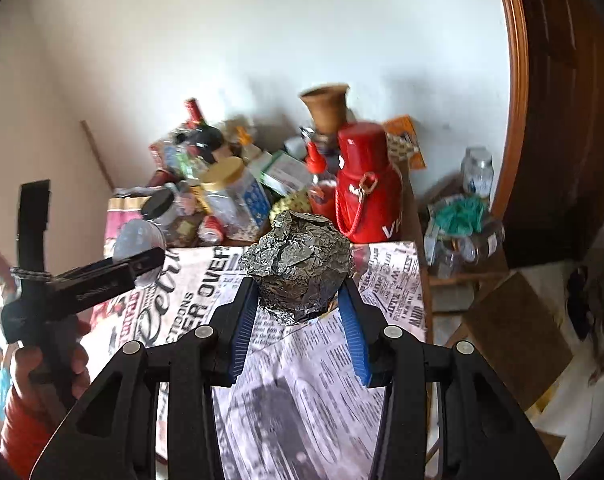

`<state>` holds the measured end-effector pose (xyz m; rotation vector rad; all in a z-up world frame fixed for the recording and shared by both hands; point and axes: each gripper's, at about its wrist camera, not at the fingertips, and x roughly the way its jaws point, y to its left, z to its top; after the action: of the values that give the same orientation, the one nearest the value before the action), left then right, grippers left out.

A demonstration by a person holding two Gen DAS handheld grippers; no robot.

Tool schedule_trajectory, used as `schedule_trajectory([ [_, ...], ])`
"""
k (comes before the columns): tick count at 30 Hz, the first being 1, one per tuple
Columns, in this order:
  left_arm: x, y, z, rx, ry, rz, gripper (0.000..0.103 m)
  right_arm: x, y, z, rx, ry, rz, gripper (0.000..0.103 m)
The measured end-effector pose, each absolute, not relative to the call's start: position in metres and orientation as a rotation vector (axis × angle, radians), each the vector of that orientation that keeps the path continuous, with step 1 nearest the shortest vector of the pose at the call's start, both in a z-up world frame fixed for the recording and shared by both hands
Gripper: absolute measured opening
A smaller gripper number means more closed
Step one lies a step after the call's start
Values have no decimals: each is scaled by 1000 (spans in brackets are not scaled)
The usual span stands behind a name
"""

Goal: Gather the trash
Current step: 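Grasp silver round lid with left gripper while right gripper grasps crumpled foil ball, then carry silver lid and foil ball down toward the white bucket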

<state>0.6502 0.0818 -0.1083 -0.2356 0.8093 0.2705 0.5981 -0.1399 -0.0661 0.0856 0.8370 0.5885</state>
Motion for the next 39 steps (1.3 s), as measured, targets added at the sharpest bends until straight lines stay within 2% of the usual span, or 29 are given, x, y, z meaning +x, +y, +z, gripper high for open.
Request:
schedule_trajectory([
  [8, 553, 49, -41, -222, 675, 292, 74, 547, -155, -26, 81, 743, 664, 38],
  [15, 476, 48, -16, -247, 614, 302, 74, 492, -158, 0, 93, 684, 682, 38],
  [25, 366, 68, -20, -223, 596, 211, 74, 381, -145, 9, 89, 630, 573, 38],
  [34, 259, 82, -41, -178, 639, 143, 74, 273, -128, -17, 113, 699, 506, 38],
  [39, 225, 80, -54, -178, 689, 107, 74, 234, -129, -25, 107, 763, 475, 38],
])
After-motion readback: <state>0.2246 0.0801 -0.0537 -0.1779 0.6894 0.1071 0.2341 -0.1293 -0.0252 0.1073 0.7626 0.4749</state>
